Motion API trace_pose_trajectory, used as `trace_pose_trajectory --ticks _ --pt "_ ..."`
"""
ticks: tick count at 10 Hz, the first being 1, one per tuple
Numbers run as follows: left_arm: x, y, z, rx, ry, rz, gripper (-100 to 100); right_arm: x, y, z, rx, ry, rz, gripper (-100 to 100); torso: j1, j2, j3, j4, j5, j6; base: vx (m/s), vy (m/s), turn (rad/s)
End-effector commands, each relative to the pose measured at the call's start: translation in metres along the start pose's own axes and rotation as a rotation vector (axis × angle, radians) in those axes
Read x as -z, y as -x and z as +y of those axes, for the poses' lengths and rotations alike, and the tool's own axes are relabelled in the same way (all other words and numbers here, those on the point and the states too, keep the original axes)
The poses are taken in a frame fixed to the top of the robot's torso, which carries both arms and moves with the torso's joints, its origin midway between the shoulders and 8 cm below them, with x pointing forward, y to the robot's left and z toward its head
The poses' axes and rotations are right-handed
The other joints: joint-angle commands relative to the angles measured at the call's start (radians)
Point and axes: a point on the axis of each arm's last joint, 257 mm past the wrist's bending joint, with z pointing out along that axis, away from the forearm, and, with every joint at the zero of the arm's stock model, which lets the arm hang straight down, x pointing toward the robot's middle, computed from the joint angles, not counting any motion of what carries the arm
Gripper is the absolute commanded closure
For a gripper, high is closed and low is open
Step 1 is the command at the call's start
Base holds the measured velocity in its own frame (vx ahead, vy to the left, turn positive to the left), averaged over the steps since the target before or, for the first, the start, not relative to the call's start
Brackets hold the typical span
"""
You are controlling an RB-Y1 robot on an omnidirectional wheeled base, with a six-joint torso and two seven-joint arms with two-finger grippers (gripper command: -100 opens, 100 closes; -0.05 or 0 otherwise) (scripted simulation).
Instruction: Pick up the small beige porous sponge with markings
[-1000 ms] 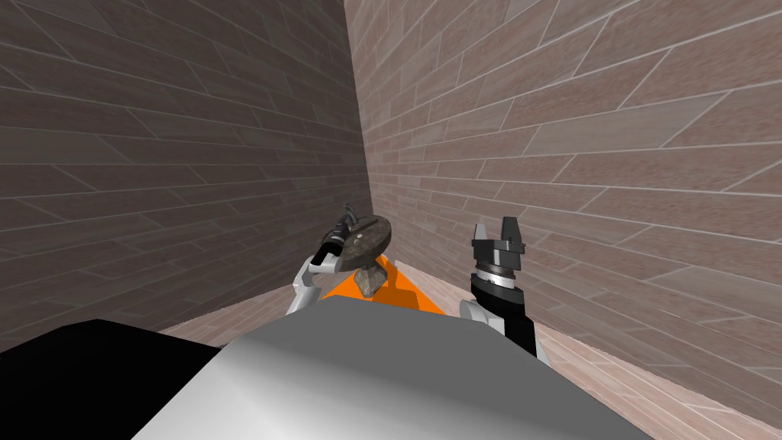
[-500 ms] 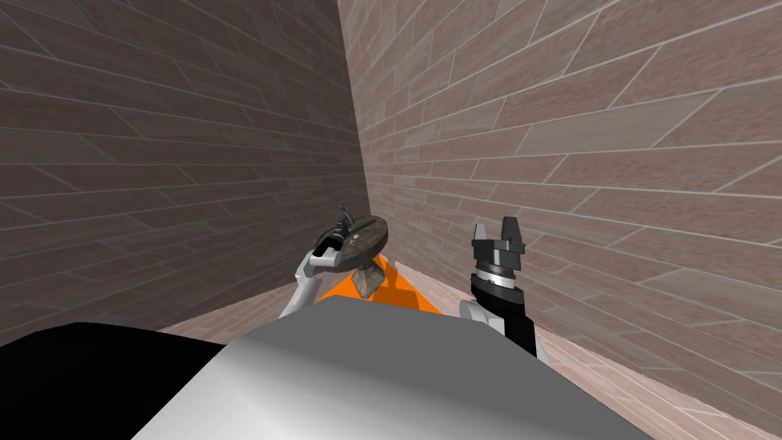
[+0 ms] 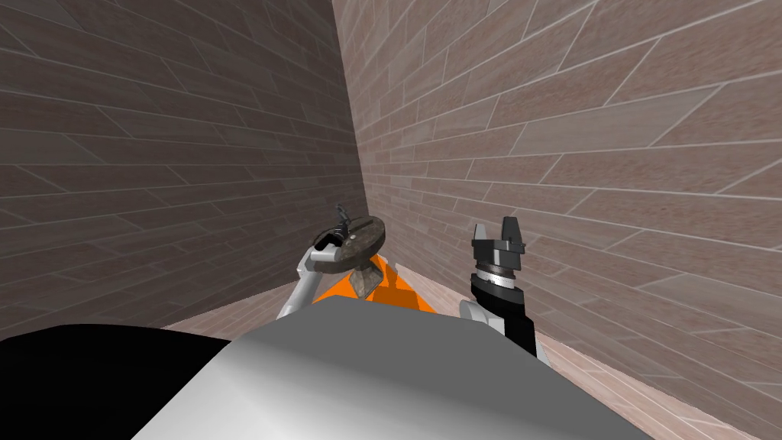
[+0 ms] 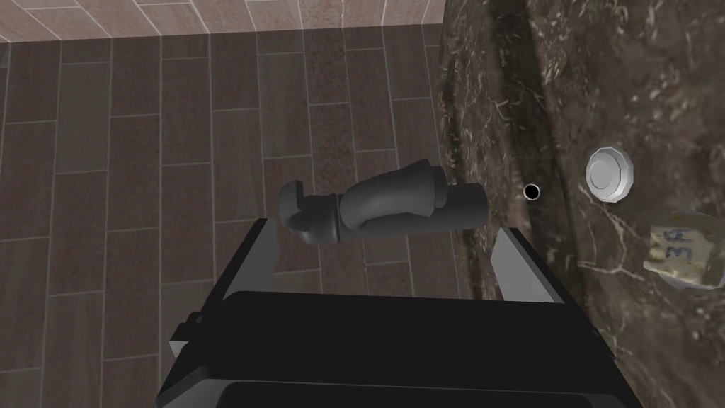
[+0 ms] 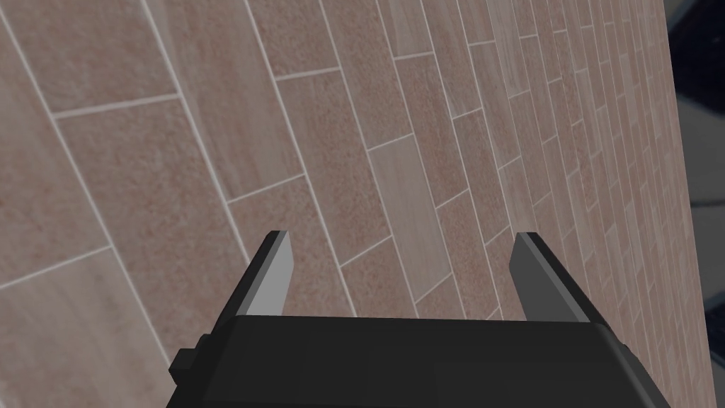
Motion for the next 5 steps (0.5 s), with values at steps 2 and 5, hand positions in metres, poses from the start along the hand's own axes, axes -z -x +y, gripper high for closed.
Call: trace_pose_trajectory --ticks 2,5 --pt "-0.008 0.009 0.018 0.006 0.081 -0.015 -100 0.0 0.0 0.0 0.0 0.0 0.0 0 0.0 -0.001 0.0 0.0 0.0 0.0 0.029 -0.05 0.014" --pt "-0.02 0.02 0.037 0.02 0.179 -0.034 -100 0.0 0.0 0.0 0.0 0.0 0.0 0 0.001 -0.001 0.0 0.0 0.0 0.0 0.029 -0.048 0.023"
